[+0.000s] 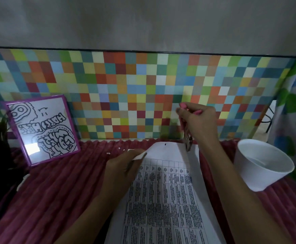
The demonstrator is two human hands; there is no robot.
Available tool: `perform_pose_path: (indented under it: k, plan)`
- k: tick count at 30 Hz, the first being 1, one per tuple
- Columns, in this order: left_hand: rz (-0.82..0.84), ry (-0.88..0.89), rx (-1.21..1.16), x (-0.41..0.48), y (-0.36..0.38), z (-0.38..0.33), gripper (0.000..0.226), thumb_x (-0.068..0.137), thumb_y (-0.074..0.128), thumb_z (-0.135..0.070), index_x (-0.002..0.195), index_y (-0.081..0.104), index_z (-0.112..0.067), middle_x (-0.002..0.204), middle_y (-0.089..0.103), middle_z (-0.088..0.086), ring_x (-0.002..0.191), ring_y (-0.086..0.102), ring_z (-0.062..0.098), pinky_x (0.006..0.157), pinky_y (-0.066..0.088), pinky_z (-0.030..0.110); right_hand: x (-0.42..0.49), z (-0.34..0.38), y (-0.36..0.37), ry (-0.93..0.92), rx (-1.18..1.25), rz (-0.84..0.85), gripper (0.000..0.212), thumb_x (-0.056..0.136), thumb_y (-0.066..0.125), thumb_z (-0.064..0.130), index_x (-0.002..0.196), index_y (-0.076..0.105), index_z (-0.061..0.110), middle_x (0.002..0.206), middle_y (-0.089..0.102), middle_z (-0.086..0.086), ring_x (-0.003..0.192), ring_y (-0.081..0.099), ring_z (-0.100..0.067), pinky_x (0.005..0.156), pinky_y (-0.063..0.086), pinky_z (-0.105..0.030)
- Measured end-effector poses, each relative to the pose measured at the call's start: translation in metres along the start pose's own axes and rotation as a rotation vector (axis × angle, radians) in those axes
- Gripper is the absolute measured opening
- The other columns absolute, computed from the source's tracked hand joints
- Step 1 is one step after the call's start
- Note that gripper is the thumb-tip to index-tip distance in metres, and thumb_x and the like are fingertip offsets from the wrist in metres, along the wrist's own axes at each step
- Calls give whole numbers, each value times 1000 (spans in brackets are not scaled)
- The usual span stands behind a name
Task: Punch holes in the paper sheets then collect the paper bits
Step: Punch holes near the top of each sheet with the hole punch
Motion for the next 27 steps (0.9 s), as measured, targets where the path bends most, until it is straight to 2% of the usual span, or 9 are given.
perform_pose_path:
  k: [4, 7, 11, 13, 15, 18, 22, 24, 27]
  plan:
    - [-12, -7, 82, 3, -2, 2, 10, 87, 67, -7, 83, 73, -14, 62, 54, -27, 59, 53, -15, 59, 35, -1, 5, 2, -14, 55, 51, -64, 12, 81, 72, 12, 75, 73, 22, 55, 62, -5, 40, 45, -14, 41, 40, -21]
    - [-36, -122, 70, 6, -2, 10, 42, 90, 64, -12, 57, 45, -29, 43, 34, -14, 40, 38, -2, 44, 28, 10, 12, -1, -30, 150, 248, -115, 12, 84, 67, 8, 72, 68, 5, 47, 53, -13, 30, 37, -15, 35, 29, -19]
    - [-2, -374, -82, 2, 4, 34, 43, 88, 66, -19, 50, 46, -20, 41, 50, -2, 37, 47, 3, 41, 39, 19, 13, -12, -31, 247, 384, -123, 11, 83, 68, 7, 92, 70, 1, 46, 55, -3, 32, 40, -11, 37, 34, -19]
    - [53, -446, -90, 5, 1, 38, 32, 88, 66, -23, 58, 55, -18, 48, 59, -3, 43, 55, 3, 45, 43, 22, 13, -17, -27, 267, 358, -119, 18, 84, 69, 10, 100, 71, 3, 46, 58, 3, 35, 44, -9, 38, 37, -20]
    - [73, -480, -17, 13, -6, 35, 9, 86, 68, -28, 87, 63, -21, 76, 67, -9, 64, 62, 0, 59, 47, 19, 11, -19, -23, 266, 352, -119, 20, 84, 70, 11, 103, 71, 3, 46, 59, 3, 36, 45, -10, 38, 38, -20]
    - [-49, -391, 111, 35, -21, 17, 60, 80, 75, -33, 131, 48, -17, 120, 53, -10, 105, 53, 8, 89, 44, 27, 8, -15, -22, 253, 392, -122, 10, 84, 69, 8, 94, 73, 7, 44, 59, 2, 33, 45, -10, 37, 38, -19]
    - [160, 80, 483, 70, 10, -31, 61, 87, 58, -51, 136, 44, -18, 136, 50, -1, 127, 41, 17, 112, 27, 47, 6, -11, -22, 232, 377, -101, 19, 85, 68, 9, 73, 70, 23, 60, 71, 4, 48, 58, -13, 45, 48, -16]
    - [376, 109, 485, 76, 44, -44, 52, 93, 48, -50, 139, 40, -25, 141, 46, -6, 131, 37, 15, 116, 21, 47, 6, -12, -22, 233, 361, -96, 18, 85, 68, 10, 74, 69, 25, 64, 70, 3, 57, 59, -17, 49, 51, -15]
    - [628, 51, 386, 72, 83, -41, 35, 98, 45, -41, 131, 48, -29, 130, 57, -4, 118, 51, 16, 100, 38, 35, 6, -12, -22, 213, 345, -87, 17, 86, 66, 10, 76, 70, 22, 64, 66, -2, 55, 58, -14, 50, 51, -15]
Point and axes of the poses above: each hand's wrist, its own x-axis towards the middle knuckle, its own y-axis out of the palm, z = x × y, the point moved 4 cm from there along x, towards the middle knuckle
